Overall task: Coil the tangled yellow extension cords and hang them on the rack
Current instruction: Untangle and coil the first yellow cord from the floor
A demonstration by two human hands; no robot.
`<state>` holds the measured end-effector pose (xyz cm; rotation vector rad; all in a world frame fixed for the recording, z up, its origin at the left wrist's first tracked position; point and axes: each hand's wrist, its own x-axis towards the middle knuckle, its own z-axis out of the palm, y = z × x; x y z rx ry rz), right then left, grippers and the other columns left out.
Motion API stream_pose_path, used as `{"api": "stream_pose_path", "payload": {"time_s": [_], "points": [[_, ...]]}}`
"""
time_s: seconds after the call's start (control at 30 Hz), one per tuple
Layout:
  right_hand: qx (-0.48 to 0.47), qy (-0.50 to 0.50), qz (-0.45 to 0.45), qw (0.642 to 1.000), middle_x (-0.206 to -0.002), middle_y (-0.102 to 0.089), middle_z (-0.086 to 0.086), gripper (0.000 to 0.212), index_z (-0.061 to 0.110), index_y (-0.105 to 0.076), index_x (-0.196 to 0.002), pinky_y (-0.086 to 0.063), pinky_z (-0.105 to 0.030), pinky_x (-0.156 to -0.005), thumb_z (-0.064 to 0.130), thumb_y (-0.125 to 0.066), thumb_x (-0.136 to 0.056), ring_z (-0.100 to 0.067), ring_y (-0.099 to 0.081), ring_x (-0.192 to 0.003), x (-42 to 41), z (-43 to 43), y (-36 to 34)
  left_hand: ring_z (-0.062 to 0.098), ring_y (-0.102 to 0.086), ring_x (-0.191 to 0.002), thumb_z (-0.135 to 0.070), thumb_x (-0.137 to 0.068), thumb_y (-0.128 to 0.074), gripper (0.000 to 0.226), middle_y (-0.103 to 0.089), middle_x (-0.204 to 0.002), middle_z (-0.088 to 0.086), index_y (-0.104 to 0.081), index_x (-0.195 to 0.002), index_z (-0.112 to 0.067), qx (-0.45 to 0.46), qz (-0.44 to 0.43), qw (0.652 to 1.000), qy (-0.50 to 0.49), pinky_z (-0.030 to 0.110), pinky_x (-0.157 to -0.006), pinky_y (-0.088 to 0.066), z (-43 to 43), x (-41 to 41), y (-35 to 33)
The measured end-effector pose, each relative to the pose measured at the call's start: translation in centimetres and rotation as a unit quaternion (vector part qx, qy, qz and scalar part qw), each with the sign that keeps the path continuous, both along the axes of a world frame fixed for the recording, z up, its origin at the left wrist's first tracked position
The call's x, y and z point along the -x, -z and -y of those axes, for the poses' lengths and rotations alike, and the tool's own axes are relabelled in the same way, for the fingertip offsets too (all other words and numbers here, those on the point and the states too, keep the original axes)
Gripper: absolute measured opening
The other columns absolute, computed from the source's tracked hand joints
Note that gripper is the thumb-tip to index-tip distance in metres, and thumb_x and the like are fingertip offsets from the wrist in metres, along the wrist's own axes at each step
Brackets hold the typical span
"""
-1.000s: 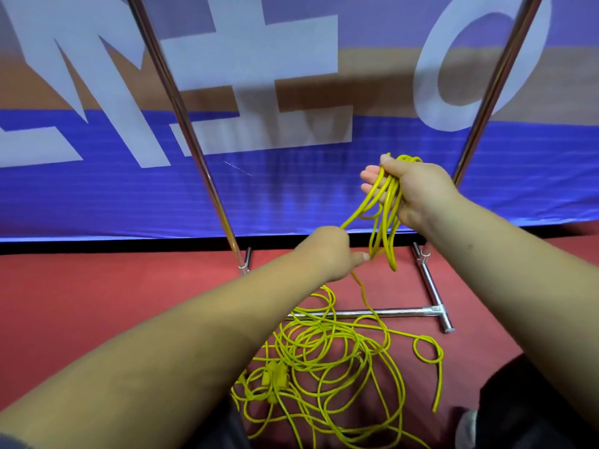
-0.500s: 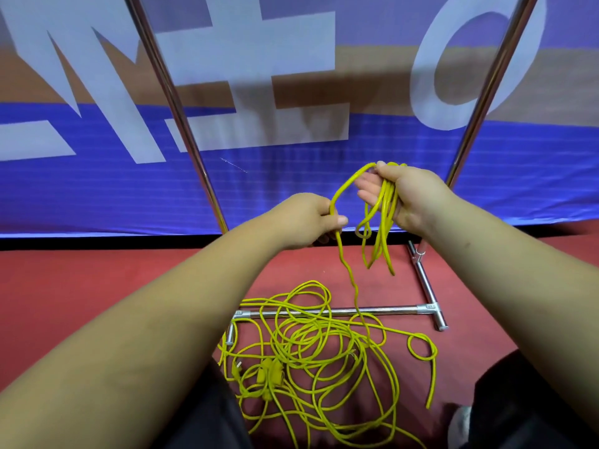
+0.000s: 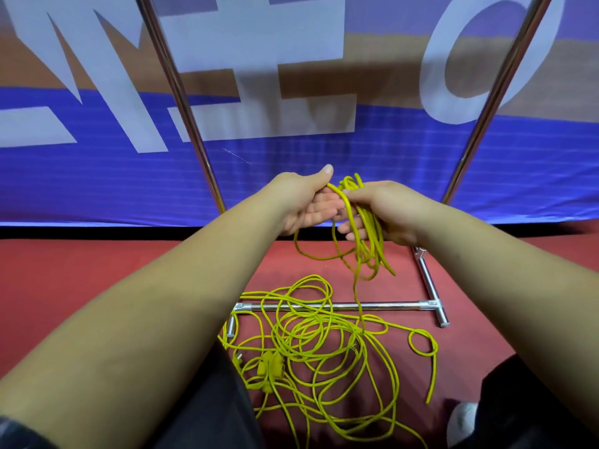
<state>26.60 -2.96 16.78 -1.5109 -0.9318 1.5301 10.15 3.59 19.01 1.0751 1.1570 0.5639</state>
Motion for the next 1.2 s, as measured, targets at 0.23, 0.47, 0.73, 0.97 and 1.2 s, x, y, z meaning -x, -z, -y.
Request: {"api": "stream_pose_path", "payload": {"time_s": [0.23,0.47,0.73,0.97,1.2], "points": [[-0.039,-0.007,0.014,0.999,-0.068,-0.061,-0.002,0.045,0.011,-0.067,-0.1,-0.043,-0.029,-0.048,0.055,-0.055,-0.106,-0.019,-0.049,-0.046,1.2,0.0,0.3,0.018,-0.066,-0.057,-0.05,-0.105,-0.05,0.05,-0.07,-0.078,0.006,-0.072,-0.097,-0.006,-0.156,-0.23,0.958,0.072,0.028,-0.054,-0.056,-2.4,1.2,1.7],[-0.056,0.001,-0.052,0.997,-0.058,-0.04,0.001,0.018,0.013,-0.064,-0.097,-0.03,-0.024,-0.042,0.027,-0.056,-0.105,-0.015,-0.034,-0.04,1.3,0.2,-0.5,0.033,-0.077,-0.097,-0.01,-0.1,-0.063,0.036,-0.065,-0.106,0.014,-0.057,-0.134,-0.02,-0.138,-0.22,0.951,0.169,0.046,-0.088,-0.063,-3.4,2.7,3.7],[-0.089,-0.021,-0.188,0.978,-0.046,-0.024,0.007,0.031,0.014,-0.066,-0.098,-0.019,-0.017,-0.031,0.04,-0.052,-0.11,-0.006,-0.02,-0.029,0.5,0.7,-3.0,0.023,-0.068,-0.096,-0.029,-0.081,-0.086,0.036,-0.071,-0.105,0.004,-0.068,-0.11,-0.021,-0.296,-0.271,0.91,0.103,0.041,-0.086,-0.056,-4.8,1.5,3.9],[-0.126,-0.029,-0.313,0.941,-0.04,-0.028,0.007,0.024,0.014,-0.063,-0.093,-0.022,-0.018,-0.028,0.027,-0.046,-0.105,-0.006,-0.025,-0.026,-1.5,1.7,-5.1,0.026,-0.065,-0.079,-0.055,-0.089,-0.074,0.048,-0.072,-0.087,0.008,-0.072,-0.101,-0.008,-0.223,-0.353,0.897,0.144,0.042,-0.085,-0.058,-5.0,1.6,6.5],[-0.091,-0.025,-0.243,0.965,-0.057,-0.038,0.008,0.031,0.016,-0.067,-0.097,-0.021,-0.015,-0.031,0.043,-0.054,-0.102,-0.003,-0.026,-0.03,-2.8,2.4,-5.1,0.025,-0.067,-0.074,-0.003,-0.102,-0.057,0.017,-0.068,-0.095,0.014,-0.068,-0.1,-0.017,-0.207,-0.183,0.953,0.123,0.037,-0.068,-0.063,-4.4,0.4,6.3]]}}
